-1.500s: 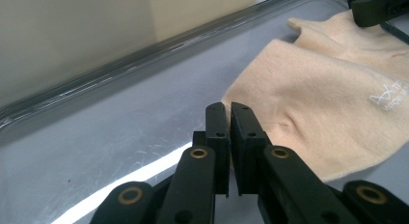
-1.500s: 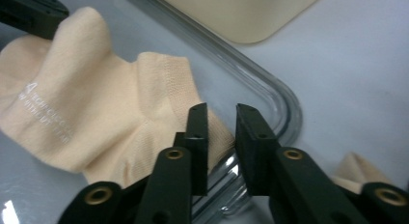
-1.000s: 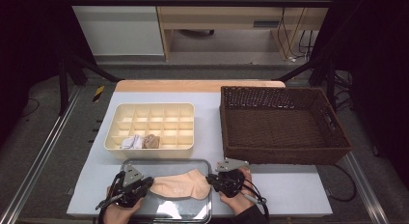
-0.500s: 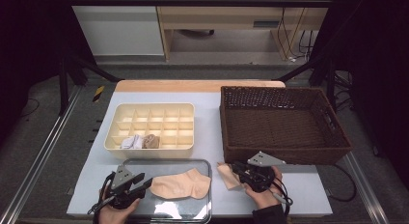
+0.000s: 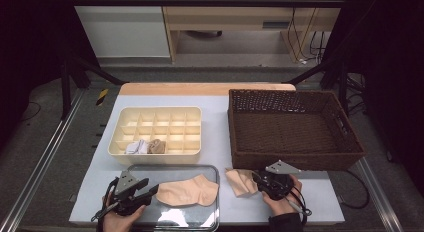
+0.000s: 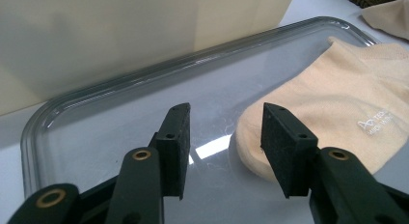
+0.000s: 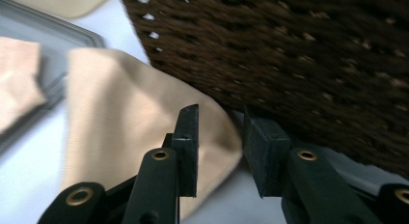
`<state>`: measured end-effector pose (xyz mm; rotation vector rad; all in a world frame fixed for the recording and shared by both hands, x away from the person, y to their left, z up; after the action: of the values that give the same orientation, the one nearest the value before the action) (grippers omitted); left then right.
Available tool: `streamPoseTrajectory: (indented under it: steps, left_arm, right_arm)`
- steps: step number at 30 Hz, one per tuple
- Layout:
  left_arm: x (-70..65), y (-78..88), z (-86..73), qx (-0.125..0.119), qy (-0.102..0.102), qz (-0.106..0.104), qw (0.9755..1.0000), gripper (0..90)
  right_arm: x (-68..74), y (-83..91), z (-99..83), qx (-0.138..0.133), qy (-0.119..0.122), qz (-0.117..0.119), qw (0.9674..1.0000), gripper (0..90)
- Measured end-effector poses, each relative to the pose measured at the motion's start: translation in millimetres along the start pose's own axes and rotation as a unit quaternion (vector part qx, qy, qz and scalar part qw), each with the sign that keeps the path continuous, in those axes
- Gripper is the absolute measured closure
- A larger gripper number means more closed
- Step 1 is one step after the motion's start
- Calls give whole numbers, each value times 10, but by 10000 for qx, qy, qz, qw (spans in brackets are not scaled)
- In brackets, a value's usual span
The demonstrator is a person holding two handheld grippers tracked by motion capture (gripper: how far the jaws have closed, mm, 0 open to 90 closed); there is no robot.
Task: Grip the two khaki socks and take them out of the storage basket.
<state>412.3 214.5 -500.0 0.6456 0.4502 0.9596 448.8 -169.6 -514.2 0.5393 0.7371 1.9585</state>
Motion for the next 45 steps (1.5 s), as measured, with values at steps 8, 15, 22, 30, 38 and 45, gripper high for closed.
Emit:
streamPoseTrajectory:
  steps: [8, 15, 22, 30, 38, 45]
  left_arm:
    - [-6, -25, -7, 12, 29, -18, 10000, 515]
    - [-10, -8, 10, -63, 31, -74, 9999, 530]
    - [-28, -8, 20, -90, 18, -91, 9999, 547]
    - [-26, 4, 31, -140, 49, -99, 9998, 546]
    - [-26, 12, 36, -137, 42, -114, 9998, 547]
    - [-33, 4, 34, -120, 22, -122, 9999, 549]
  right_arm:
    - [8, -46, -40, 178, -36, 137, 9997, 832]
    - [239, 179, 166, -254, 132, 646, 9975, 896]
    - [664, 346, 424, -640, 407, 1286, 9888, 897]
    - [1165, 145, 486, -483, 614, 2006, 9766, 896]
    - [1453, -157, 292, 13, 870, 2227, 9710, 895]
    - [1415, -207, 280, 26, 831, 2119, 9737, 895]
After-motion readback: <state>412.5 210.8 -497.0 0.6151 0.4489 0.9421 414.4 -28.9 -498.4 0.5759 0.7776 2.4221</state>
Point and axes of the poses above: each handheld gripper's, and its own axes: y roughly backward along the jaws, z roughly out of its top, x roughly to its left, the point moved 6 cm from there along -y, roughly forward along the jaws, and after that the axes turned 5 degrees about x, right-handed, at the moved point
